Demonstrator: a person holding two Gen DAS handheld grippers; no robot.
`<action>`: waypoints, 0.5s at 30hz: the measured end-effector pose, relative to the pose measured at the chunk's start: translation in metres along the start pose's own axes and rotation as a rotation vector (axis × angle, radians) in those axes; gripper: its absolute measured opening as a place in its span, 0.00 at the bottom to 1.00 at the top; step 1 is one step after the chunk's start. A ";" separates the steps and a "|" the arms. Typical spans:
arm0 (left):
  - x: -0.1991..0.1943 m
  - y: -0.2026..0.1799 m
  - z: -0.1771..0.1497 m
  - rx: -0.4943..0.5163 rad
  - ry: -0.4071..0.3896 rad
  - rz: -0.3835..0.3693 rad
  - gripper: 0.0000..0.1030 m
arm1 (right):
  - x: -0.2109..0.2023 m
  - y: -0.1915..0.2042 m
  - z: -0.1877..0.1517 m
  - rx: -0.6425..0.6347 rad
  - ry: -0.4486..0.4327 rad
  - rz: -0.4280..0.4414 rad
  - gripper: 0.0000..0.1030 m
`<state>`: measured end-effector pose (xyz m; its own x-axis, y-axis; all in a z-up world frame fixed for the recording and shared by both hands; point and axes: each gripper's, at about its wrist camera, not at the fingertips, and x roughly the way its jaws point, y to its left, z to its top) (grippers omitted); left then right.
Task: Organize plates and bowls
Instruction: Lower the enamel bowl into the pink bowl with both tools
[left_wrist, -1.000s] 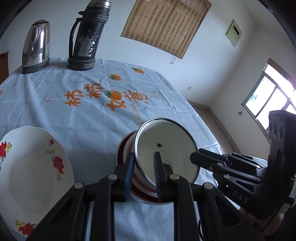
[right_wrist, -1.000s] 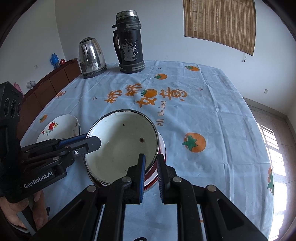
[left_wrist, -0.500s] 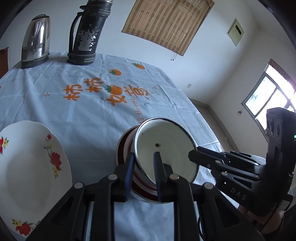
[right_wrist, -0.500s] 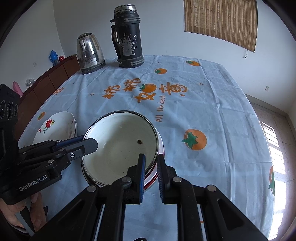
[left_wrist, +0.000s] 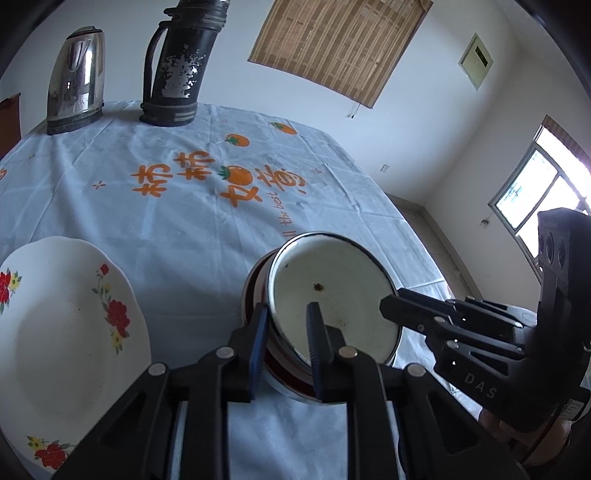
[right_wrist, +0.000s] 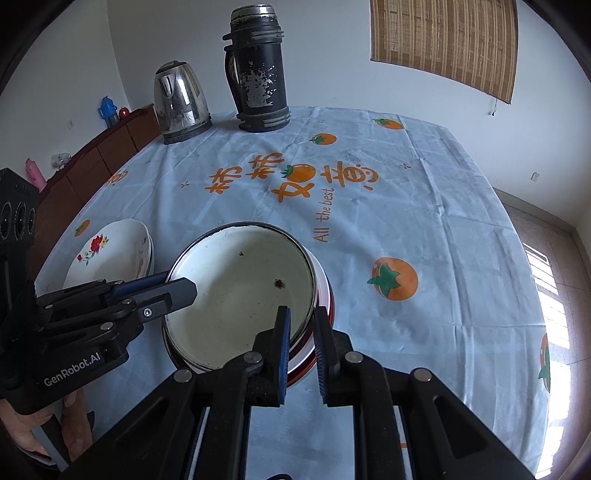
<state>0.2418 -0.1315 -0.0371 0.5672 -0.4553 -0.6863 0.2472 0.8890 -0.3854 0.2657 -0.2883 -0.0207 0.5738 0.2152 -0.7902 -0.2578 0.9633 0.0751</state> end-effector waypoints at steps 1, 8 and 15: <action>0.000 0.000 0.000 0.001 0.000 -0.001 0.17 | 0.000 0.000 0.000 -0.002 0.000 -0.001 0.15; 0.000 -0.002 0.000 0.012 -0.003 -0.009 0.16 | 0.001 -0.003 0.000 0.001 0.002 -0.001 0.15; 0.003 -0.006 -0.002 0.028 -0.002 -0.008 0.16 | 0.002 -0.004 -0.001 -0.003 -0.004 -0.022 0.15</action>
<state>0.2403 -0.1380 -0.0379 0.5667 -0.4620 -0.6822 0.2737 0.8866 -0.3730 0.2667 -0.2922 -0.0234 0.5822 0.1942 -0.7895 -0.2474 0.9673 0.0555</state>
